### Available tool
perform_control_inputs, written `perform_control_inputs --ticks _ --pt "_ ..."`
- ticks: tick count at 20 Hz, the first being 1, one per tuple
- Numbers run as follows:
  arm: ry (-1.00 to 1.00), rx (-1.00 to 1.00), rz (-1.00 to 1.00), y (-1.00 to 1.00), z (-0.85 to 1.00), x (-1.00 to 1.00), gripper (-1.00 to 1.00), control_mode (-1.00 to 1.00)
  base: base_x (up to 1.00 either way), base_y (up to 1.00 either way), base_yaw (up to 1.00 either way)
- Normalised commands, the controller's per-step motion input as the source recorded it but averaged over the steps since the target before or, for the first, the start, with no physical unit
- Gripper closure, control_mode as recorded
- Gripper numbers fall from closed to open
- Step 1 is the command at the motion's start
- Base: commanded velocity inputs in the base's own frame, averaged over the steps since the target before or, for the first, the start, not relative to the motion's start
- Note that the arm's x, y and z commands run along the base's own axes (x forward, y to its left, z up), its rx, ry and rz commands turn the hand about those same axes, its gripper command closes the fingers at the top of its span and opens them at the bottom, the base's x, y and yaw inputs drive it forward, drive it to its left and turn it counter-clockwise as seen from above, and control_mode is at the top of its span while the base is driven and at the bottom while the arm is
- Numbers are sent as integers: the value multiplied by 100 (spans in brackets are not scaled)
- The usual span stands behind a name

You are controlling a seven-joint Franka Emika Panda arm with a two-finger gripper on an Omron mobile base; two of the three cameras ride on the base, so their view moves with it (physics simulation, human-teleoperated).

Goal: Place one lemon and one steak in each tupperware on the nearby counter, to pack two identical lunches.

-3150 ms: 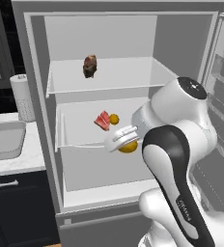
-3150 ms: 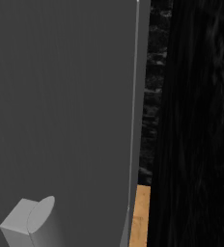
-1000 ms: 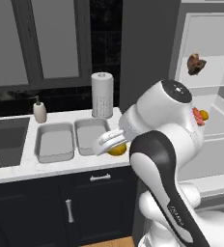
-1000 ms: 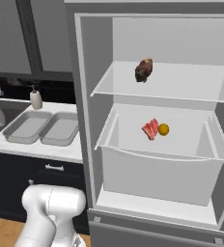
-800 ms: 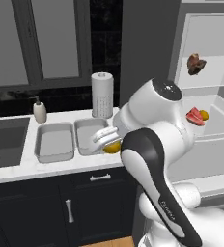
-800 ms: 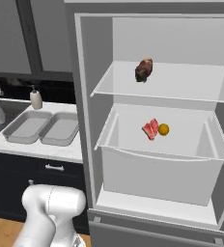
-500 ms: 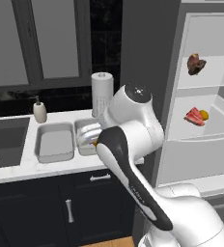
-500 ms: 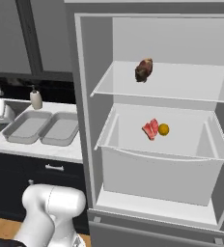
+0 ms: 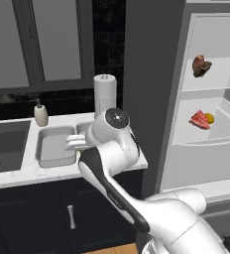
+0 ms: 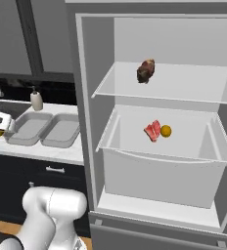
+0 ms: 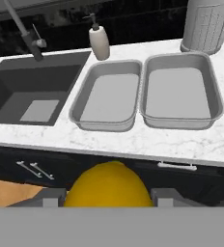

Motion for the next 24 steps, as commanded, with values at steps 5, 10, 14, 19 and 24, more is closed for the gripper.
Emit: perform_control_inputs --ticks 5,10,14,19,24 --pt "19 2 0 9 -1 88 100 -100 0 0 0" --pt "23 -19 -3 55 -28 83 100 -100 0 0 0" --pt "21 -25 -8 57 -34 76 100 -100 0 0 0" --pt "11 -6 -4 39 -23 55 100 -100 0 0 0" --pt "7 0 -2 25 -33 46 100 -100 0 0 0"
